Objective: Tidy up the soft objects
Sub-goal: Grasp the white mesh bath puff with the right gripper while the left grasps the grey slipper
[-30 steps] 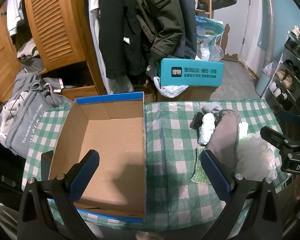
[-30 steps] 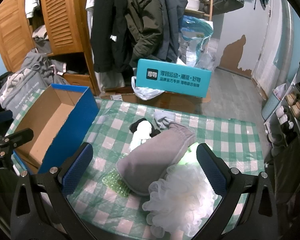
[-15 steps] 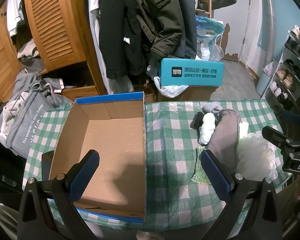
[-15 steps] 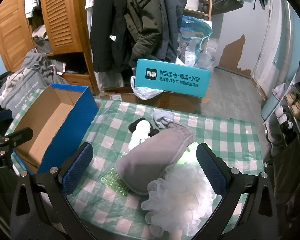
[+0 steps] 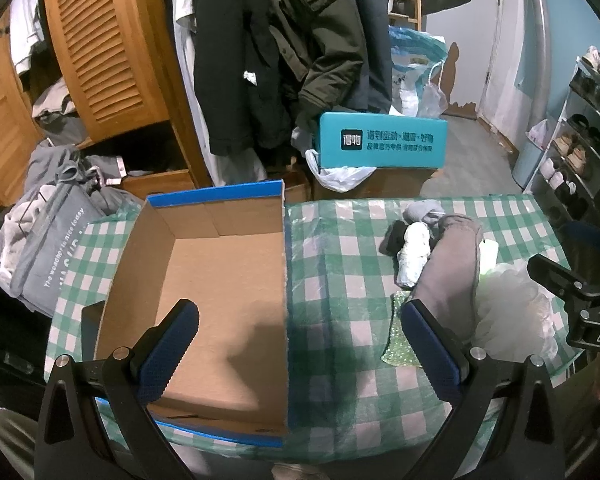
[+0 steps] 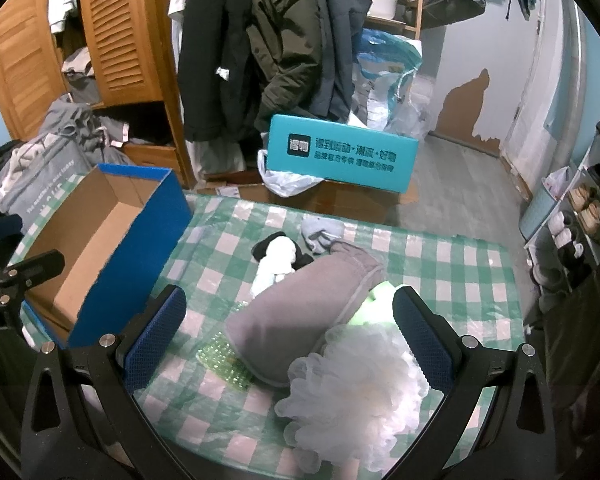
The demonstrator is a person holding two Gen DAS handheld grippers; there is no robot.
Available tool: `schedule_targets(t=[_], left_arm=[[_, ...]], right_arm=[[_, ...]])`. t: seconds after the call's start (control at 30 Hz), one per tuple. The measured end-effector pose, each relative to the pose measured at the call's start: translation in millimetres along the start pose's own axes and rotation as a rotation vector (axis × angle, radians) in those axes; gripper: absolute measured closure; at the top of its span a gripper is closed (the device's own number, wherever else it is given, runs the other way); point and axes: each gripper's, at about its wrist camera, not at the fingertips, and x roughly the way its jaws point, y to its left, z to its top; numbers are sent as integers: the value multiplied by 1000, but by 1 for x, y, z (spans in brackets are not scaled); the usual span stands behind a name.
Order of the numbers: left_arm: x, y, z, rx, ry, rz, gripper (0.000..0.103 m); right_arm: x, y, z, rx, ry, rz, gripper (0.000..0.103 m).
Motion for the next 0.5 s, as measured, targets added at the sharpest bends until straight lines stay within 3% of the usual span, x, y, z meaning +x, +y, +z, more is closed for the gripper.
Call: schedule_targets(t=[0.4, 0.5], left_arm=[[34, -28, 0, 31, 103, -98, 1], [40, -40, 0, 62, 97, -89, 1]], right_arm=[[21, -30, -26, 50, 63, -60, 1], [33, -38, -36, 64, 105, -67, 1]])
